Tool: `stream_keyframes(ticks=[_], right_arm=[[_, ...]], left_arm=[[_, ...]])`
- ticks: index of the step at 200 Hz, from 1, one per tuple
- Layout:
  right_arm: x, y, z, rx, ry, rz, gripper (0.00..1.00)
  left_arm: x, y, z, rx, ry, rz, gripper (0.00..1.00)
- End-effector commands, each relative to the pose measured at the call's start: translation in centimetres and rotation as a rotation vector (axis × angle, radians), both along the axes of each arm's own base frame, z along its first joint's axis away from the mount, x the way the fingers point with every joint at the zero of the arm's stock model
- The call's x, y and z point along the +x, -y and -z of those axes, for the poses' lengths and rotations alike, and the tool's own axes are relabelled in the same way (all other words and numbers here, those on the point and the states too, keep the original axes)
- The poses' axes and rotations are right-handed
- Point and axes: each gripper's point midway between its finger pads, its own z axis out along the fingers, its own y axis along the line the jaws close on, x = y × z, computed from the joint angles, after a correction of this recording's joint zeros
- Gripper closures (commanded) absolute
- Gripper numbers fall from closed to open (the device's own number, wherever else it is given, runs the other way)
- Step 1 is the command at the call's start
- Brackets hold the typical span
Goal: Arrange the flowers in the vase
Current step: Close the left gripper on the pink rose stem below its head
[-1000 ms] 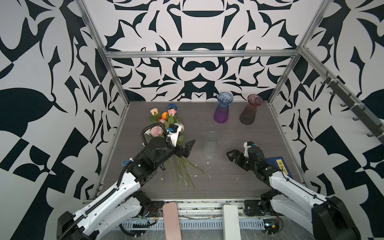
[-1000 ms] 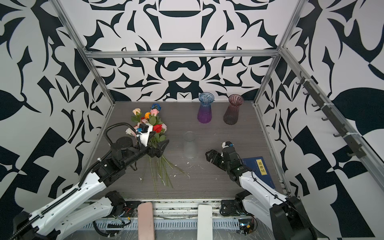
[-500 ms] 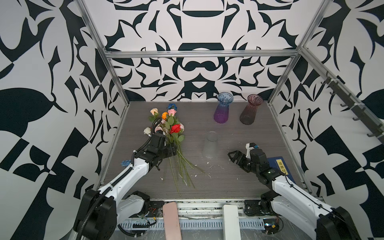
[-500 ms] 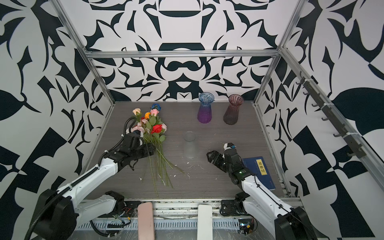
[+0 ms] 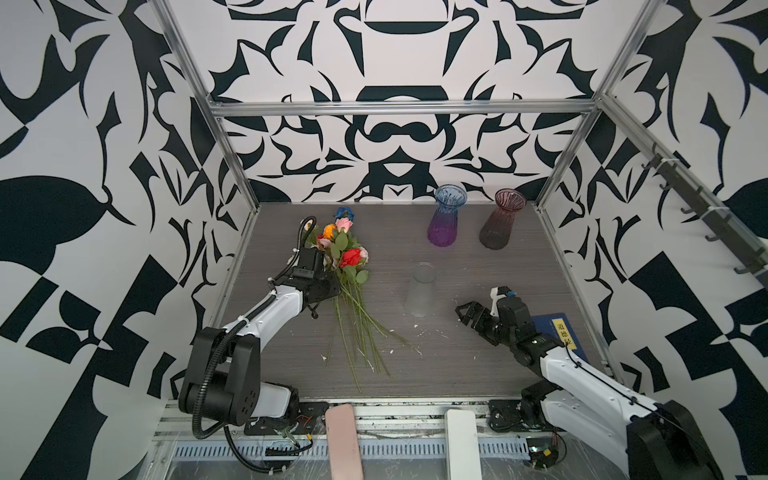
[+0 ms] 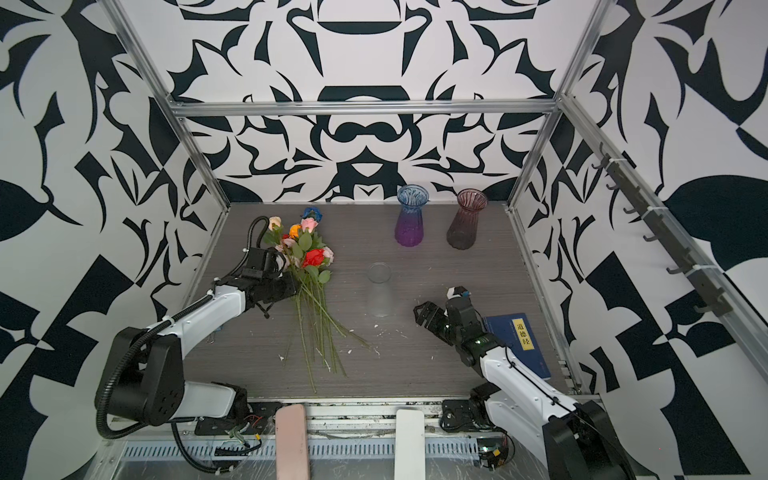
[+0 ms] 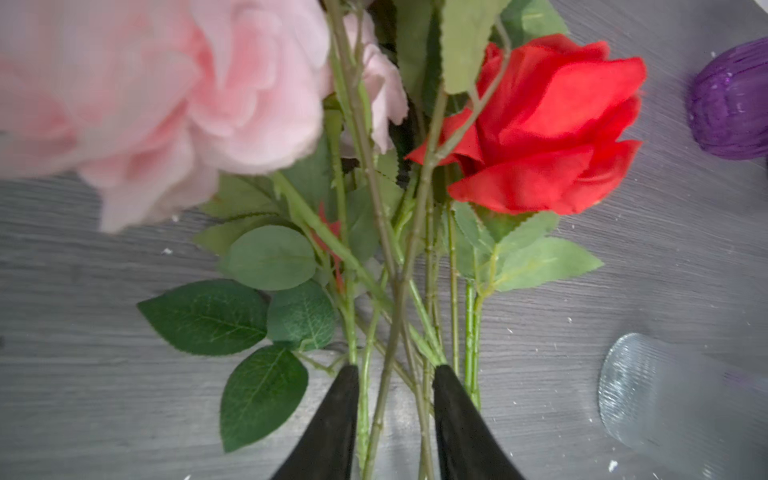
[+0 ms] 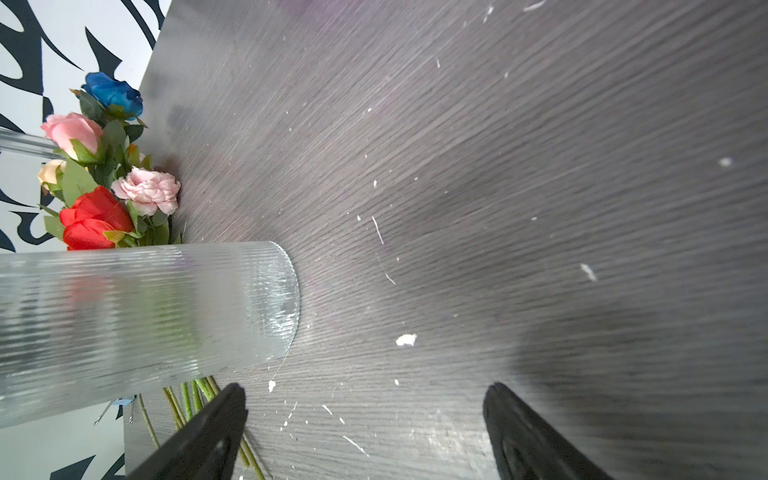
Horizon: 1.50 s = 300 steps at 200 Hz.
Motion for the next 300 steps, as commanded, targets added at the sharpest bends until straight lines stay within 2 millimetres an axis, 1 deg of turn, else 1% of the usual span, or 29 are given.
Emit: stream_keyframes(ticks=[1,23,42,61,89,118,147,176,186,211,244,276,300], right_arm=[[1.2,-0.4,-1.5,0.011,0.059,-0.003,0.07],[1.2,-0.4,-1.5,0.013,0.057,-0.006,0.07],[1.1,-0.4,-1.5,0.015,0.063,-0.007,0.07],[1.1,-0.5,-1.6,0.019,0.066,-0.009,0.07],[1.1,-0.5,-1.7,0.020,0.069,-0.008,0.07],[1.0,-0.4,-1.7,0.022,0.073,-0.005,0.07],[1.0,-0.4,-1.7,0.023,0.073,-0.001,0.07],[1.0,-0.4,-1.6,0.021,0.068,-0.004,0.07],[1.0,-0.4,-1.6,0.020,0.065,-0.004,0.07],[1.1,-0.4,-1.5,0.020,0.061,-0.004,0.07],[1.1,-0.5,-1.4,0.019,0.059,-0.005,0.07],[1.1,-0.4,-1.4,0.017,0.060,-0.001,0.07],[1.1,-0.3,-1.5,0.016,0.060,0.000,0.07]], left_arm=[[0.6,0.8,-1.3,-0.022,0.025,0.040,0.65],[1.1,1.2,-2.0,-0.040,0.043,0.051,0.67],[2.2,1.4,-3.0,-0.040,0.077,0.062,0.67],[3.4,1.5,-3.5,-0.011,0.083,0.078,0.66],[5.1,1.0,-3.1,0.065,0.067,0.088,0.68],[5.9,0.8,-1.9,0.096,0.030,0.094,0.69],[5.8,0.9,-0.6,0.096,-0.011,0.098,0.73],[5.3,1.0,0.4,0.085,-0.027,0.096,0.73],[5.0,1.0,0.8,0.085,-0.036,0.097,0.75],[4.7,0.9,1.3,0.090,-0.045,0.101,0.79],[4.7,0.4,1.3,0.108,-0.047,0.093,0.79],[4.9,0.1,0.3,0.106,-0.024,0.086,0.69],[5.0,0.0,-0.6,0.102,-0.001,0.090,0.68]])
